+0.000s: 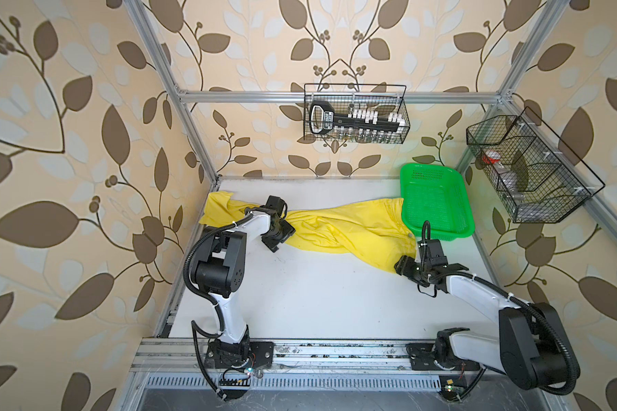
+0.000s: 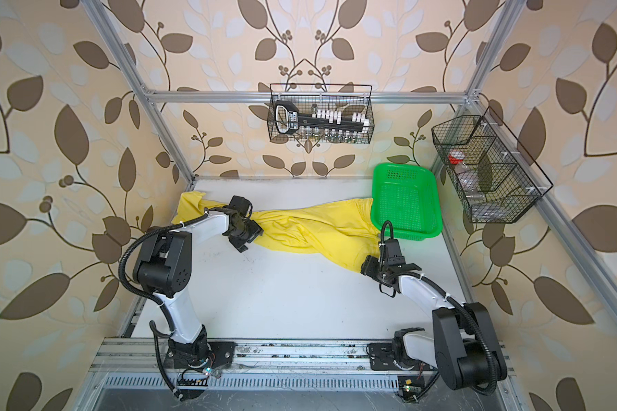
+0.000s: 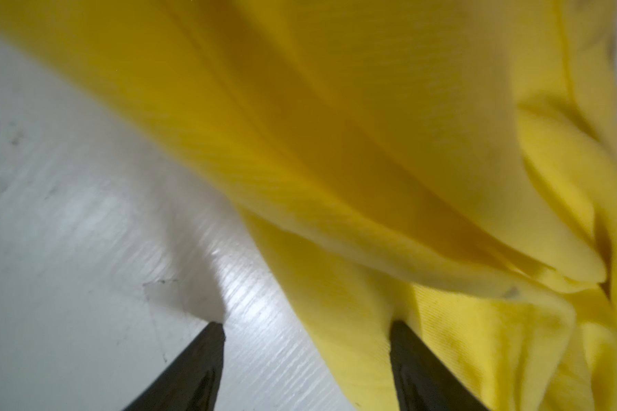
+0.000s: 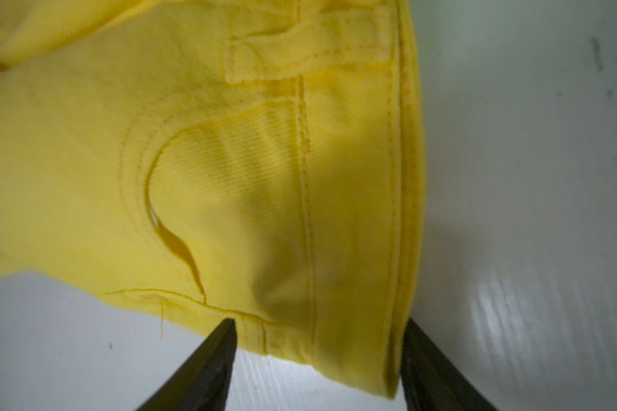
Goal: Fold and stack the trousers
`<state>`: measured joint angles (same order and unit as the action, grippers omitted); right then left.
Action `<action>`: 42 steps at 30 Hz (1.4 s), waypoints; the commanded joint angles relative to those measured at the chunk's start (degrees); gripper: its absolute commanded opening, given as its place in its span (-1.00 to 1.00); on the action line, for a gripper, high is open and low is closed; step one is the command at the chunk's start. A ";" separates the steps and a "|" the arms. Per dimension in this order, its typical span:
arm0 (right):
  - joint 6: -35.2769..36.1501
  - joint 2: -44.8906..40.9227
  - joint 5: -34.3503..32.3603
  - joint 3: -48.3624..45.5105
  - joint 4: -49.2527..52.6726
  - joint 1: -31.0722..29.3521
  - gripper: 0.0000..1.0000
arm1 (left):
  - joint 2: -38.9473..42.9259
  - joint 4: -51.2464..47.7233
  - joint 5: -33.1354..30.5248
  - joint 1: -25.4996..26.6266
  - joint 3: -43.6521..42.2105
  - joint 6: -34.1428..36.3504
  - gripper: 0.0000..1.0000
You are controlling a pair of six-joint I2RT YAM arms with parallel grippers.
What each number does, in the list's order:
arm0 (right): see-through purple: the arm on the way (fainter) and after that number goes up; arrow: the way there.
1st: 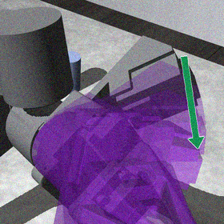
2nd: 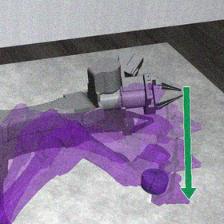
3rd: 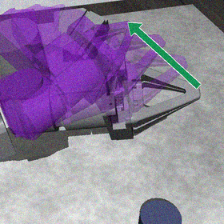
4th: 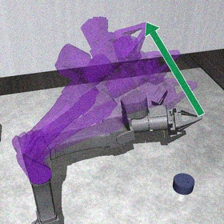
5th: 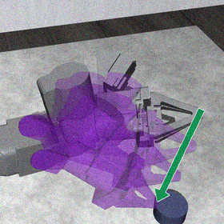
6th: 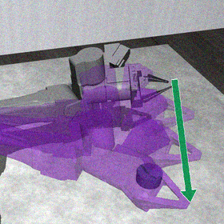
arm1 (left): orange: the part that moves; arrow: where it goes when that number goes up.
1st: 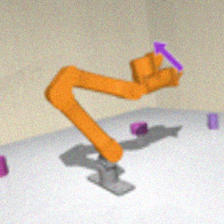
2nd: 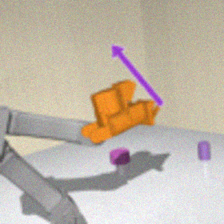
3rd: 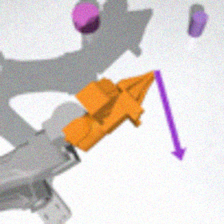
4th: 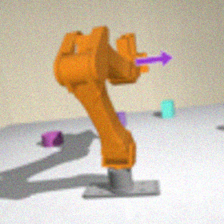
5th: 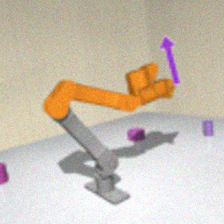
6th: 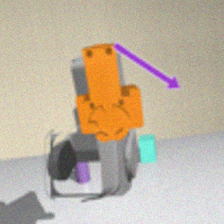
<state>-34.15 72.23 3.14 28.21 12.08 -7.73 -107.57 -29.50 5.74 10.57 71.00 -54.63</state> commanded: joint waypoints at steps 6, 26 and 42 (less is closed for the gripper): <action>1.13 2.07 -3.61 -0.60 0.69 -1.41 -0.46 | -4.44 0.47 1.20 0.30 3.73 1.04 -0.11; 4.40 -18.48 1.20 19.76 19.29 7.62 -1.00 | 12.79 -21.66 -12.27 -1.06 15.99 17.59 -1.00; 1.05 -17.36 7.65 17.05 16.82 9.56 -1.00 | 29.66 -22.54 -13.76 -1.16 -7.85 14.82 -1.00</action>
<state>-31.29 54.57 9.61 48.14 30.57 2.22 -77.49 -53.06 -5.15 10.07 64.73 -38.87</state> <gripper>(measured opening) 0.049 0.050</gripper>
